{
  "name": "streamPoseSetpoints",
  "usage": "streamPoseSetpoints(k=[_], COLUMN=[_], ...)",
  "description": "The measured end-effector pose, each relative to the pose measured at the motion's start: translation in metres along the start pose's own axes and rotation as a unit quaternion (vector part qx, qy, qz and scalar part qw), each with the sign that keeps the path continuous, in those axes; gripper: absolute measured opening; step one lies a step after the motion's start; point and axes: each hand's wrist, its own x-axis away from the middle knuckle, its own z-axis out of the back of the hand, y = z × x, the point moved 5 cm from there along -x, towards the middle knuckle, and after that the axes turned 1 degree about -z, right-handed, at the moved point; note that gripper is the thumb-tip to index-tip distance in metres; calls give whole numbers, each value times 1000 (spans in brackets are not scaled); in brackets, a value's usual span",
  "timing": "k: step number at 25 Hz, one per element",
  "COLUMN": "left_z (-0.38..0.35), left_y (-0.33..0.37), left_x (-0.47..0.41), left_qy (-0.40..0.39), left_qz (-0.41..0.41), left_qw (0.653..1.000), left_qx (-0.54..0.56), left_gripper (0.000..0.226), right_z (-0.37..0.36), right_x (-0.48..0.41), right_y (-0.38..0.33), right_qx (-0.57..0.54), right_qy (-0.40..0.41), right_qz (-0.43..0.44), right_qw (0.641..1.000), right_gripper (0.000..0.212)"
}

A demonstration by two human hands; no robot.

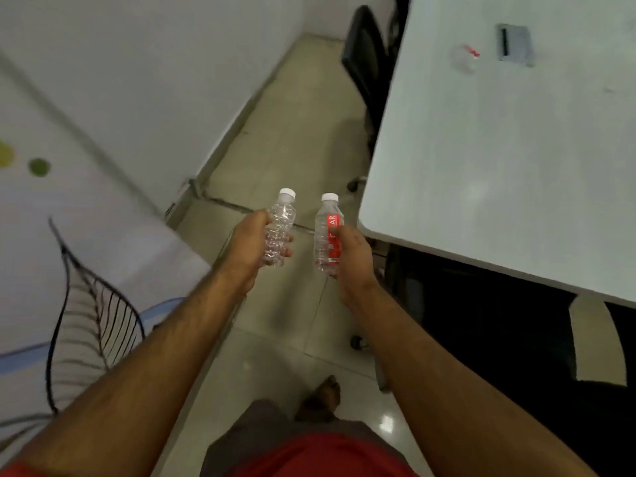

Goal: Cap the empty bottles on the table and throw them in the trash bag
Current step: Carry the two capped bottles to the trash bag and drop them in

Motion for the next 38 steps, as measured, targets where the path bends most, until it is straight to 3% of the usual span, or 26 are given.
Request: streamPoseSetpoints(k=[4,8,12,16,20,22,26,29,34,38], left_z=[86,156,228,288,344,369,418,466,543,595], left_y=[-42,-98,-176,-251,-312,-347,-423,-488,-608,-724], left_x=[90,192,339,471,572,605,635,638,602,541], left_qy=[106,172,303,398,488,513,526,536,530,497], left_qz=[-25,-50,-55,-12,13,33,83,107,153,174], left_qw=[993,981,946,900,832,811,784,755,748,775], left_qx=[41,72,103,179,263,279,320,362,368,350], left_gripper=[30,46,44,36,6,13,25,24,19,12], right_z=[-57,-89,-112,-144,-190,-212,-251,-273,-287,-266], right_x=[70,149,270,382,469,497,523,529,500,450], right_y=[59,133,235,305,373,419,523,611,752,870], right_qx=[32,101,165,246,345,403,484,528,568,604], right_qy=[-105,-162,-248,-364,-470,-514,-562,-566,-528,-457], right_qz=[-26,-34,-82,-107,-136,-149,-191,-219,-226,-207], right_qw=[994,981,951,892,801,742,643,594,590,619], right_gripper=[8,14,9,14,18,22,31,34,36,31])
